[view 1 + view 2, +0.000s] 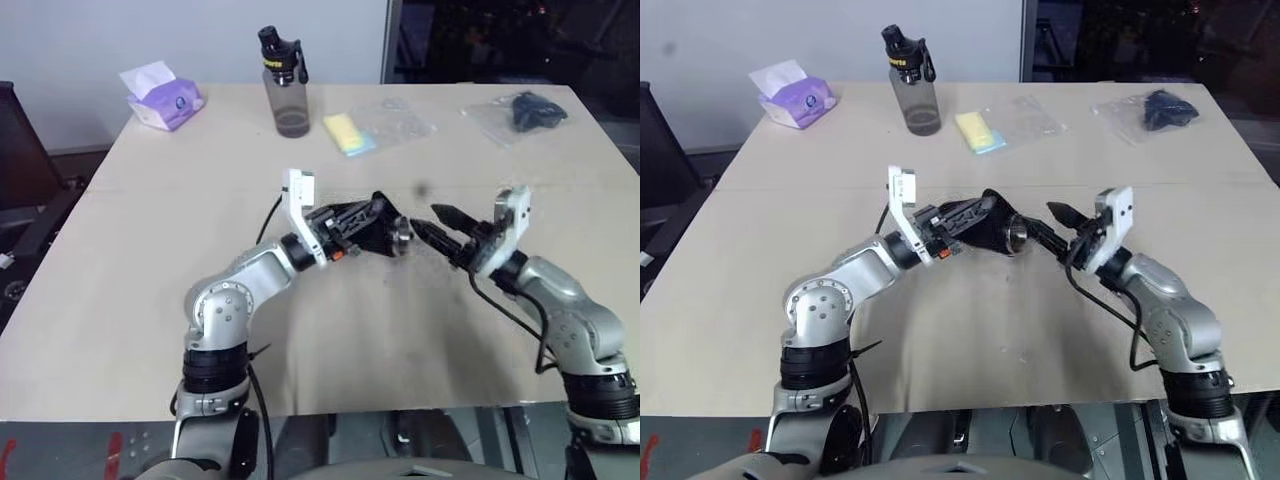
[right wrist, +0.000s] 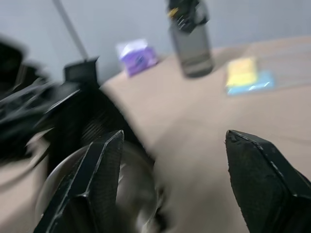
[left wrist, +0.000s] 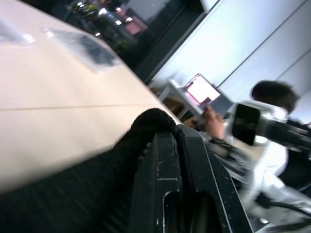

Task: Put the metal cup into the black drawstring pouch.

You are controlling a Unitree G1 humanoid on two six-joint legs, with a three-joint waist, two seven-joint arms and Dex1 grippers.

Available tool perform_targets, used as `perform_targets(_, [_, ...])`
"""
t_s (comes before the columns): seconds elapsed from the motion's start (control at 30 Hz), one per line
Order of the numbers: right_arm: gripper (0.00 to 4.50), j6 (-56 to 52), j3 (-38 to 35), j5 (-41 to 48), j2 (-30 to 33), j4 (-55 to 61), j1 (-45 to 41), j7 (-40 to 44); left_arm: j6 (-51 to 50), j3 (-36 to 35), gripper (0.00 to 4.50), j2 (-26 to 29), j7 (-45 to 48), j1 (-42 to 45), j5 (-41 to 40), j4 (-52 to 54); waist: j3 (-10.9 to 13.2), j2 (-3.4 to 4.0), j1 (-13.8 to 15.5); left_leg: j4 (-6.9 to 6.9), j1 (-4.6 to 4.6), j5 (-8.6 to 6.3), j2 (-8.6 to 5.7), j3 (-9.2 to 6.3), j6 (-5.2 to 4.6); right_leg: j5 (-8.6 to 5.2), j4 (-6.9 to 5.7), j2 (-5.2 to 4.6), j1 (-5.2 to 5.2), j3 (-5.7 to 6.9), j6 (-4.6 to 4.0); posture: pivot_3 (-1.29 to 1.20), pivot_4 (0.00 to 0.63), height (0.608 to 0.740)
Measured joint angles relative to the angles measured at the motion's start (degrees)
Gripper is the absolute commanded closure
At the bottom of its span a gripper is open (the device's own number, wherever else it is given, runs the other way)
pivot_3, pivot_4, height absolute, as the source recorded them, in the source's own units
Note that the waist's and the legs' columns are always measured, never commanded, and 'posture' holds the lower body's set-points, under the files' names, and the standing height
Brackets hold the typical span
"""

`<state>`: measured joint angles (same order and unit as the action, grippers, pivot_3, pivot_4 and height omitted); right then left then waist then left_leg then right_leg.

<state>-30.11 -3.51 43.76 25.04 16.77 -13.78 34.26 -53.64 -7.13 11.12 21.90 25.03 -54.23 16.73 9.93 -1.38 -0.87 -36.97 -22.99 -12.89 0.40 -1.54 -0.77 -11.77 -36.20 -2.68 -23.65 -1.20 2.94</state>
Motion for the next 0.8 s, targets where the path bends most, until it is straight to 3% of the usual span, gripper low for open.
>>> perform_targets(0.17, [1.05, 1.6, -6.0, 1.4, 2.4, 0.1, 2.4, 3.0, 0.1, 0.9, 4.50, 1.2, 1.8, -3.1, 0.0, 0.0, 0.0, 0.00, 0.2, -0.03, -0.01, 0.00, 0.00, 0.03, 0.00, -0.14, 0.02, -0.01, 0.01, -0.02, 0.00, 0.00, 0.150, 0.740])
perform_targets(0.23, [1.05, 4.4, -6.5, -2.4, 3.9, -2.2, 3.0, 3.5, 0.1, 0.8, 4.50, 1.3, 2.1, -3.6, -0.2, 0.0, 0.0, -0.01, 0.2, -0.03, -0.01, 0.00, -0.01, 0.03, 0.00, -0.14, 0.02, -0.01, 0.01, -0.02, 0.00, 0.00, 0.150, 0.740])
perform_targets(0.5, [1.05, 28.6, 9.4, -32.6, 6.0, -16.9, 2.7, 5.3, 0.1, 0.4, 4.50, 1.8, 2.3, -3.4, -1.9, 0.0, 0.0, -0.01, -0.1, -0.01, 0.04, 0.00, 0.01, 0.10, 0.01, -0.14, 0.01, 0.01, -0.01, -0.07, 0.03, 0.00, 0.150, 0.740])
perform_targets(0.8, [1.05, 39.7, 12.1, -40.6, -2.6, -33.3, -6.6, 1.4, -0.5, 1.2, 4.50, 7.9, 5.0, -8.2, -0.2, 0.3, 0.0, -0.01, 0.2, -0.01, 0.01, 0.01, -0.01, 0.06, 0.02, -0.02, 0.01, -0.02, -0.01, -0.06, -0.19, 0.00, 0.150, 0.740])
